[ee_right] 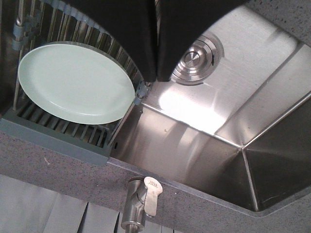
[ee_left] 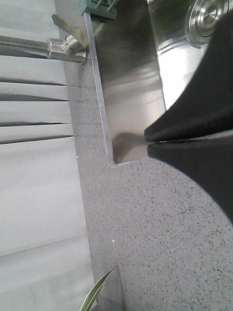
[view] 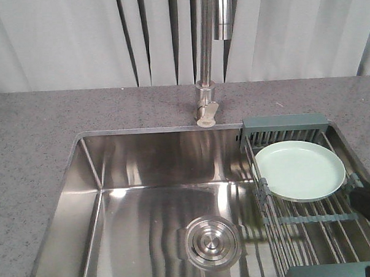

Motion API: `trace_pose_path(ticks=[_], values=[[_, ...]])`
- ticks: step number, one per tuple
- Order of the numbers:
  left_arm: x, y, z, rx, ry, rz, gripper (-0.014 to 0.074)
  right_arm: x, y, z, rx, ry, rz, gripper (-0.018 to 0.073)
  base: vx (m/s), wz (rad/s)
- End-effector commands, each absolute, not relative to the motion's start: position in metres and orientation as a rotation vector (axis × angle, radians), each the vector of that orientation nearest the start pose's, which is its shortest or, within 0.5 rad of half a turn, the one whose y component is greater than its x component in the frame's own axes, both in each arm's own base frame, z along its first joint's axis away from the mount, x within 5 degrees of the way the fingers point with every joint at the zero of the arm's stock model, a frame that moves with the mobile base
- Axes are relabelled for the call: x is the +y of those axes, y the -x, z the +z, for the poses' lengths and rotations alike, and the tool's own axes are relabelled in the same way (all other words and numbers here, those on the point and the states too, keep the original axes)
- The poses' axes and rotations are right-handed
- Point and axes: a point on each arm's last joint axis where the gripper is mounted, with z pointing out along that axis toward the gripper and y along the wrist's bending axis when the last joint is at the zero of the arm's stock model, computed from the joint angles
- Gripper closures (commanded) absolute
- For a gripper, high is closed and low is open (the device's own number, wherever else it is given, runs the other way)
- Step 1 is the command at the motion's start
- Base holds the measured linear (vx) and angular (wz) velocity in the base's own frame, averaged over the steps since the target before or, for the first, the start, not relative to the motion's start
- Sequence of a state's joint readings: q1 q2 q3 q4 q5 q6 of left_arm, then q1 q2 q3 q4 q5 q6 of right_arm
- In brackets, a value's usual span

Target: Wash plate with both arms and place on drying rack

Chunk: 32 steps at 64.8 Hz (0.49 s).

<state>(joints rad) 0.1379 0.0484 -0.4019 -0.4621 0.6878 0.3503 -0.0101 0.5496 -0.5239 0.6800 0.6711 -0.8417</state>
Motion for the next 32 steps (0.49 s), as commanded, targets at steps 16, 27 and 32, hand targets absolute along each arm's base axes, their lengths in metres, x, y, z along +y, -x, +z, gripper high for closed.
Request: trace_pose_path(ticks=[16,27,32], values=[[-0.022,-0.031,0.313,1.550,0.057,-0.302,0.0603,0.031,-0.077,0.282,1.835,0.437,0.186,0.0564,0.00,0.00],[-0.020,-0.051,0.333,1.533,0.104,-0.364,0.0603,0.031,-0.077,0.277,1.848,0.436,0.191,0.0564,0.00,0.00],[-0.020,-0.070,0.349,1.583,0.096,-0.400,0.0603,0.031,-0.077,0.277,1.848,0.435,0.191,0.0564,0.00,0.00]])
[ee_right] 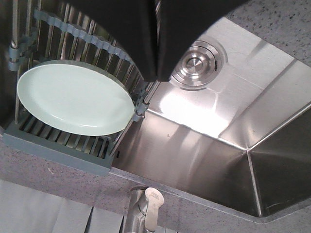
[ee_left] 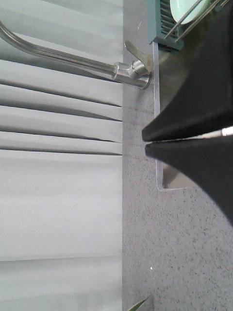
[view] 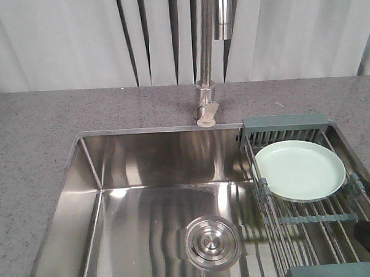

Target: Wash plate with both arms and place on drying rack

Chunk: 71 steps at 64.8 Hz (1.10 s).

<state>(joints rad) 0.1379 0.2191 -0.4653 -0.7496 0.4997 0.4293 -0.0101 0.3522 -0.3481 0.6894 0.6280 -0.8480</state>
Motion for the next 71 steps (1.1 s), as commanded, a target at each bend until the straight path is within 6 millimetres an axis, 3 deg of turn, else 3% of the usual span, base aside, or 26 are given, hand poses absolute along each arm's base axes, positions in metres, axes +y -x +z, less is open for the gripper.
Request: trace_pose_path(ticks=[1,18,41,58,71], values=[[-0.020,-0.073,0.352,1.591,0.097,-0.410,0.0603,0.031,-0.077,0.277,1.848,0.435,0.191,0.0564,0.00,0.00],[-0.027,-0.156,0.388,1.738,0.042,-0.652,0.0603,0.032,-0.077,0.277,1.850,0.437,0.192,0.0564,0.00,0.00],[-0.042,-0.276,0.391,1.844,-0.098,-1.111,0.0603,0.033,-0.075,0.273,1.883,0.480,0.191,0.0564,0.00,0.00],[-0.099,-0.337,0.384,1.885,-0.235,-1.250,0.0603,0.032,-0.075,0.273,1.886,0.488,0.180,0.0564,0.00,0.00],[-0.145,-0.370,0.357,1.942,-0.226,-1.384,0.0603,0.032,-0.075,0.272,1.890,0.496,0.170,0.0564,0.00,0.00]])
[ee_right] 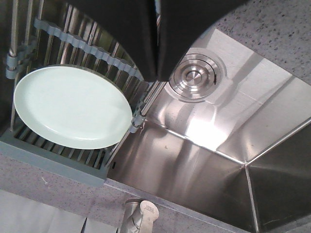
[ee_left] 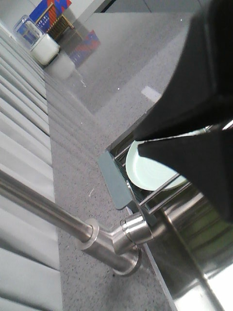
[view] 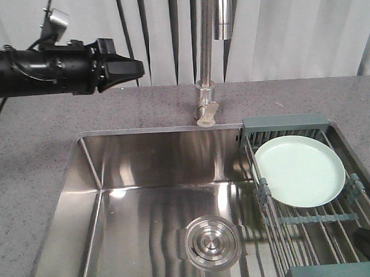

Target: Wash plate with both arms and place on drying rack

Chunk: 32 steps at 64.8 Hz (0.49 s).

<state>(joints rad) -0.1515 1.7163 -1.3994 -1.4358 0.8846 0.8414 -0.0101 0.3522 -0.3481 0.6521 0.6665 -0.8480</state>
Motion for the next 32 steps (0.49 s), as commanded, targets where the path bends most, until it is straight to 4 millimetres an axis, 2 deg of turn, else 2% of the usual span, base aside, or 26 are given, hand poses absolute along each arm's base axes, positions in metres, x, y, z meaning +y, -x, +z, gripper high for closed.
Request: trace_pose_path(ticks=[1,19,32], values=[[-0.148,-0.371,0.354,1.949,-0.227,-1.392,0.0603,0.032,-0.075,0.272,1.890,0.496,0.170,0.0564,0.00,0.00],[-0.204,-0.389,0.308,2.040,-0.220,-1.507,0.0603,0.032,-0.075,0.272,1.890,0.496,0.170,0.0564,0.00,0.00],[-0.232,-0.397,0.285,2.069,-0.190,-1.561,0.0603,0.032,-0.075,0.272,1.890,0.496,0.170,0.0564,0.00,0.00]])
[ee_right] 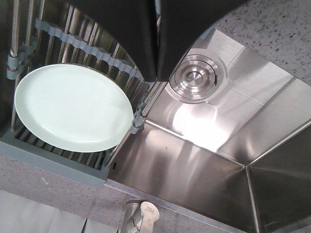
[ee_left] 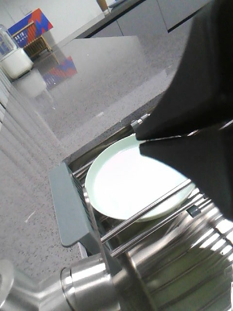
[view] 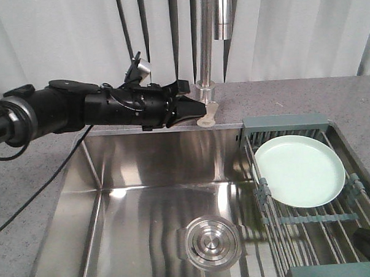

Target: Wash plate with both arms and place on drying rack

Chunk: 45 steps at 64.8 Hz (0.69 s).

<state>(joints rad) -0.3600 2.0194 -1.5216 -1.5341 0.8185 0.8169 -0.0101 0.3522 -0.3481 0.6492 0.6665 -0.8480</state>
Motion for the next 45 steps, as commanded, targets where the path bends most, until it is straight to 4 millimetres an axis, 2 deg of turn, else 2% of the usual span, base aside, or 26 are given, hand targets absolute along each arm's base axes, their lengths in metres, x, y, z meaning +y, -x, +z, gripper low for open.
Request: trace_pose_path(ticks=[1,27,45], values=[[-0.233,-0.398,0.285,2.067,-0.186,-1.569,0.0603,0.032,-0.075,0.272,1.890,0.496,0.170,0.0564,0.00,0.00],[-0.253,-0.433,0.254,2.068,-0.072,-1.634,0.0603,0.032,-0.075,0.272,1.890,0.496,0.170,0.0564,0.00,0.00],[-0.257,-0.450,0.261,2.010,-0.061,-1.603,0.0603,0.032,-0.075,0.272,1.890,0.496,0.170,0.0564,0.00,0.00]])
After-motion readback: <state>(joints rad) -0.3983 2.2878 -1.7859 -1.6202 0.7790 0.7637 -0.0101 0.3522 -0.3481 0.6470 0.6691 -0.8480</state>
